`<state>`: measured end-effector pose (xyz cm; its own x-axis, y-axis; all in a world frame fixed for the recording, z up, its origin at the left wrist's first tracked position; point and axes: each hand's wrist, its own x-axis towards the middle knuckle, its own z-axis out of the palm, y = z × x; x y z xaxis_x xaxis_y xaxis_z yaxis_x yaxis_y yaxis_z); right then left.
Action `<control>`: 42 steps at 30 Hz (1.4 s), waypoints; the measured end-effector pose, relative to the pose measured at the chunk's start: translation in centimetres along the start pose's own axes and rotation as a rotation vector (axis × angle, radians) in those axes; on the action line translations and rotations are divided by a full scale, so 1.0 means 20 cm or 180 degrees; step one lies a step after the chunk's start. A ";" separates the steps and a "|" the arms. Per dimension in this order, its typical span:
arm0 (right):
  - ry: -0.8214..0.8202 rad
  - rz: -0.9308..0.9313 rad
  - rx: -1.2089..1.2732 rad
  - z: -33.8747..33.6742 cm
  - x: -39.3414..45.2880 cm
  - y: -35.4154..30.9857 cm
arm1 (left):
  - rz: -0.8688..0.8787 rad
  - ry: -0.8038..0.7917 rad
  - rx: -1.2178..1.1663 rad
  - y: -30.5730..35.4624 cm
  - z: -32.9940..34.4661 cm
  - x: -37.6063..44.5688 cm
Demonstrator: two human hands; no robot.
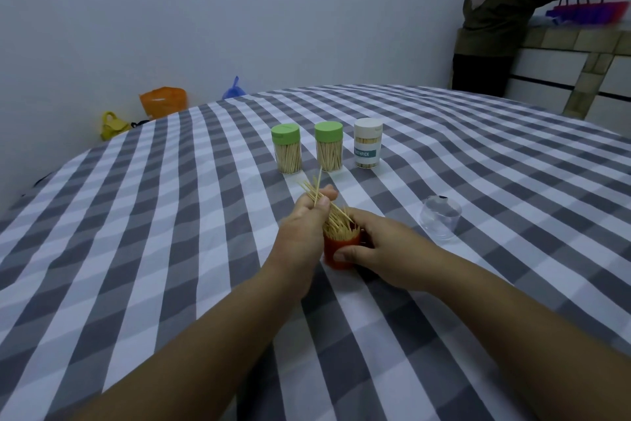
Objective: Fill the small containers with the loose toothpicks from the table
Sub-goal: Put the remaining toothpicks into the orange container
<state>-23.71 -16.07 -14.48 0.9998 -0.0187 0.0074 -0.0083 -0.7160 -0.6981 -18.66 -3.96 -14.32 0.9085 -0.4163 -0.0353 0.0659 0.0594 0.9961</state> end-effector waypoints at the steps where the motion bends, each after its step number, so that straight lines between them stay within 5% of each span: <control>1: 0.0000 -0.0006 0.0009 0.00 0.00 0.00 | 0.0037 -0.0025 0.0078 0.00 0.00 0.00; 11: 0.0006 -0.0011 -0.0030 0.00 0.01 0.01 | 0.0223 -0.0344 0.0852 -0.04 0.00 0.01; 16: -0.0016 -0.0029 -0.0017 0.00 0.01 0.01 | 0.0046 -0.0465 0.0461 -0.03 -0.01 0.02; 20: -0.0002 -0.0056 -0.0057 0.00 0.01 0.02 | 0.0228 -0.0332 0.1364 -0.03 -0.04 0.05; 25: -0.0112 0.0067 -0.0006 -0.03 0.01 0.03 | 0.0077 -0.0353 0.1048 0.05 -0.08 0.04; 33: -0.0355 0.0436 0.0130 -0.13 0.01 0.06 | -0.0384 -0.0806 0.3645 0.08 -0.34 0.14; 42: -0.0382 0.0526 0.0103 -0.16 0.01 0.07 | -0.0527 -0.0882 0.4403 0.10 -0.42 0.15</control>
<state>-23.53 -19.32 -13.28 0.9799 -0.0494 -0.1931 -0.1736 -0.6873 -0.7053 -12.46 2.48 -13.14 0.8105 -0.5021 -0.3015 -0.4354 -0.8609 0.2631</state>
